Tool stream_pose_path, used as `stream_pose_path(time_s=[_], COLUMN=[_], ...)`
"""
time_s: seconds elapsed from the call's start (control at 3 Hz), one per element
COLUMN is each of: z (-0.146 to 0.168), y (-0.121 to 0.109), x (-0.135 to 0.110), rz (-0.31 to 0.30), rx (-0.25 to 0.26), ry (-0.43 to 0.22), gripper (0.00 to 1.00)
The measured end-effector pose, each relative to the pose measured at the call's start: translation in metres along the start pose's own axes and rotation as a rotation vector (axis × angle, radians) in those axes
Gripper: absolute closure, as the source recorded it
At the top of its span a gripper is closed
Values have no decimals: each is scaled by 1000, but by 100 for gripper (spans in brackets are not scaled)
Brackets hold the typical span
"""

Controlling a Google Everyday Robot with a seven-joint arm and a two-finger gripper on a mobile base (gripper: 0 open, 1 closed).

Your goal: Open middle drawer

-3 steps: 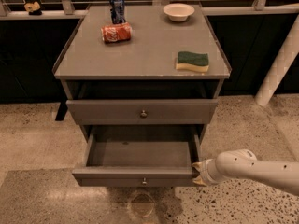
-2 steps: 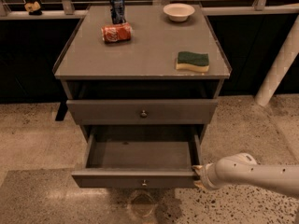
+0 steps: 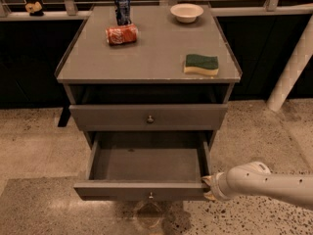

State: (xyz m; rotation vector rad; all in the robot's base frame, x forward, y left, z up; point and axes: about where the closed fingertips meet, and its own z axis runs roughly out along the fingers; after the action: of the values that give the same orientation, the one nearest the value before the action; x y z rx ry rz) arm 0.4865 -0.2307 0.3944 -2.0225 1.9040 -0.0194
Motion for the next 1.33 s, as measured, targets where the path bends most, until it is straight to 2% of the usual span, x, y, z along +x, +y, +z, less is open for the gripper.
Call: stream_pose_path(time_s=[1.0,1.33], z=[-3,-9], y=[21,32], x=[2,1], rz=[0,-14], rx=[1,19], ry=[-3,-9], gripper=[100,100])
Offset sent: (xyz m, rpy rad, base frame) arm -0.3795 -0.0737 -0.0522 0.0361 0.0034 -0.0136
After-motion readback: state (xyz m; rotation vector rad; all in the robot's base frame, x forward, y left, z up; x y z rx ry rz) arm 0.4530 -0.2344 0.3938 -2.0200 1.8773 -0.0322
